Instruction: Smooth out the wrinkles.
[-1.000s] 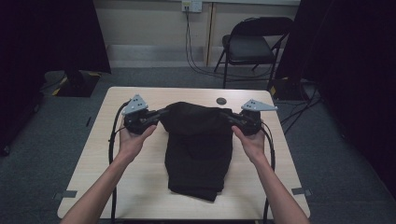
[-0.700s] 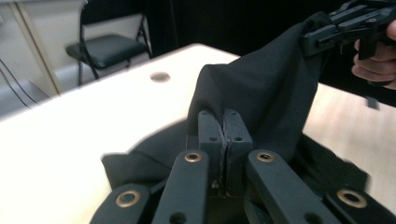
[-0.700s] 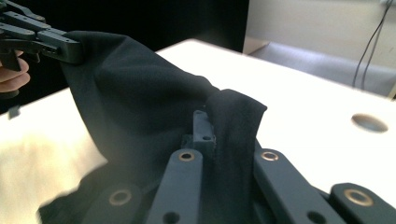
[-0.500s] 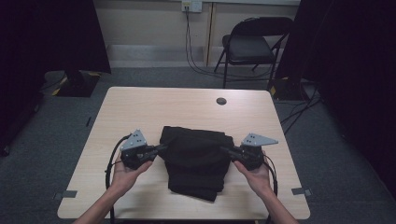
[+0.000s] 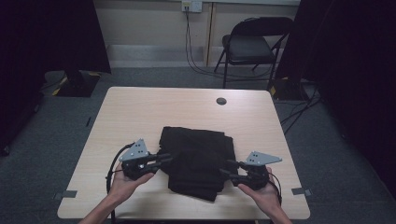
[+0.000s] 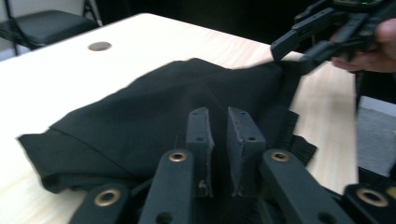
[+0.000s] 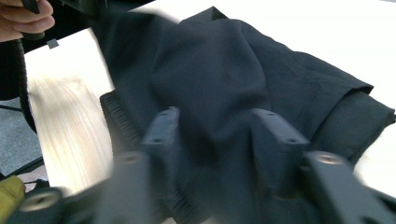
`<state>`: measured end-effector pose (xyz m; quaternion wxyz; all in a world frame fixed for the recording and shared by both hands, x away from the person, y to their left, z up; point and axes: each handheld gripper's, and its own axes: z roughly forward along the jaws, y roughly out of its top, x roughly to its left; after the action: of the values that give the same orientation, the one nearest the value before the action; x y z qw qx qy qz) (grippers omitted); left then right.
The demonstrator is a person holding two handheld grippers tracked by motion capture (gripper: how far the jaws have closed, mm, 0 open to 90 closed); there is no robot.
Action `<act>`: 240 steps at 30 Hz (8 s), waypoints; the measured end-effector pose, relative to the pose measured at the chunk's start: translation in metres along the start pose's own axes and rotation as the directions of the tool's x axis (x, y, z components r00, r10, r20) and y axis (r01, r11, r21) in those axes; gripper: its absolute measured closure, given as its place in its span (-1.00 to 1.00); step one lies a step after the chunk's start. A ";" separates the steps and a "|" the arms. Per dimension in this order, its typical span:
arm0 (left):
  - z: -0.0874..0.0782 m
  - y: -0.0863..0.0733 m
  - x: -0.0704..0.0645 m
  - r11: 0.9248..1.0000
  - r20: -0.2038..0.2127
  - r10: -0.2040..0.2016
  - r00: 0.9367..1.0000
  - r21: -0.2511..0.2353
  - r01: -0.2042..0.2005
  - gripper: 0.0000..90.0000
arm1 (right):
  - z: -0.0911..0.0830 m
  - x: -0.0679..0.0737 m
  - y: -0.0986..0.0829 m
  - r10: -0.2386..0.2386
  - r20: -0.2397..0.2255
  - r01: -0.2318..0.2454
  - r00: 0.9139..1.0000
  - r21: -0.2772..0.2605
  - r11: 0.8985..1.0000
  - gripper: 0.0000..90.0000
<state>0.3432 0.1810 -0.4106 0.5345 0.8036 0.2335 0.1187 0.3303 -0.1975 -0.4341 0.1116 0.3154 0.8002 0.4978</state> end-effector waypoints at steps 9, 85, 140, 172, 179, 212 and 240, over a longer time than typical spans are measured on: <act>0.048 -0.003 0.016 0.989 -0.001 -0.057 0.998 0.140 0.056 0.56 | 0.028 -0.009 0.022 -0.003 0.001 0.003 1.000 0.009 1.000 0.53; 0.125 -0.034 0.010 0.951 0.019 -0.042 0.999 0.308 0.034 0.21 | 0.072 -0.042 0.013 0.006 0.084 -0.019 0.996 0.154 0.988 -0.31; 0.134 -0.034 0.006 0.961 -0.044 0.021 0.999 0.276 -0.008 0.23 | 0.125 -0.085 0.029 0.043 -0.026 -0.038 0.999 0.153 0.987 0.83; 0.116 -0.032 -0.014 0.948 0.036 0.027 0.999 0.316 -0.037 0.05 | 0.101 -0.093 0.064 0.012 0.074 -0.016 0.997 0.054 0.998 0.87; 0.121 -0.033 -0.013 0.956 0.002 0.029 1.000 0.291 -0.028 0.05 | 0.083 -0.067 0.078 -0.047 0.017 0.046 0.999 0.016 0.999 0.87; 0.103 -0.029 -0.013 0.964 -0.091 0.075 0.993 0.261 -0.048 0.03 | 0.089 -0.011 -0.005 -0.110 -0.039 0.115 0.993 0.196 0.974 0.90; 0.120 0.040 0.021 0.965 -0.061 0.023 0.998 0.264 -0.006 0.11 | 0.059 0.012 -0.006 -0.040 -0.145 0.064 0.989 0.167 0.984 0.49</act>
<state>0.4241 0.0821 -0.4229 0.4144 0.8650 0.2580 0.1161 0.3480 -0.1492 -0.4664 0.0403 0.2670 0.8538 0.4452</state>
